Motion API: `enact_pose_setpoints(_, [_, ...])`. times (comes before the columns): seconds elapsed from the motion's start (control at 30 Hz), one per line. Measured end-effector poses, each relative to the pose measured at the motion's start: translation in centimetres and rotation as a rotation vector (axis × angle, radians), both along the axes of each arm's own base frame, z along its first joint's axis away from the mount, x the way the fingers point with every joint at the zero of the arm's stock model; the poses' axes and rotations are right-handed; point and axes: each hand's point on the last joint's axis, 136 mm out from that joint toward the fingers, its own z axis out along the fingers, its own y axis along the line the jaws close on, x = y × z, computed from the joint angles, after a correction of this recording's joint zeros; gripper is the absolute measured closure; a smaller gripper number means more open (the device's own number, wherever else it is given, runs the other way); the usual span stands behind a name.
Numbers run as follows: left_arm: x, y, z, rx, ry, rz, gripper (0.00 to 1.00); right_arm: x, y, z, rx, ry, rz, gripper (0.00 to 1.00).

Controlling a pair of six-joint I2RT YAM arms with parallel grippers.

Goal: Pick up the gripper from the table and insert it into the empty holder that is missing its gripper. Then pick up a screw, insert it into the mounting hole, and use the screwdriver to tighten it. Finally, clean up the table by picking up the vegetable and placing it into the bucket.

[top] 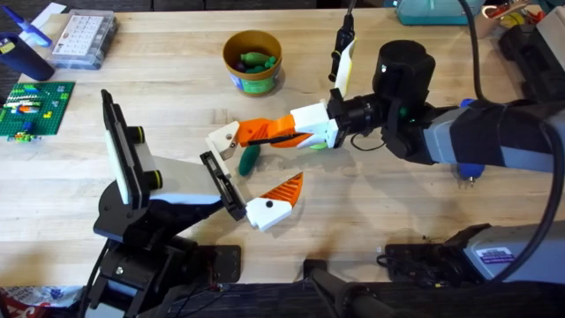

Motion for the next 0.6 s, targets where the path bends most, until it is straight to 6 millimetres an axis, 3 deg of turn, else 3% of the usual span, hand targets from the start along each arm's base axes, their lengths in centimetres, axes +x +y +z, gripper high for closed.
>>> enact_pose_setpoints(0.33, [0.1,0.1,0.1,-0.006,0.009,0.008,0.012,0.6,-0.8,-0.1,0.001,0.007,-0.015,0.980])
enact_pose_setpoints(0.6, [0.1,0.1,0.1,-0.006,0.008,0.008,0.012,-0.4,-1.2,-0.1,0.013,0.012,0.046,0.980])
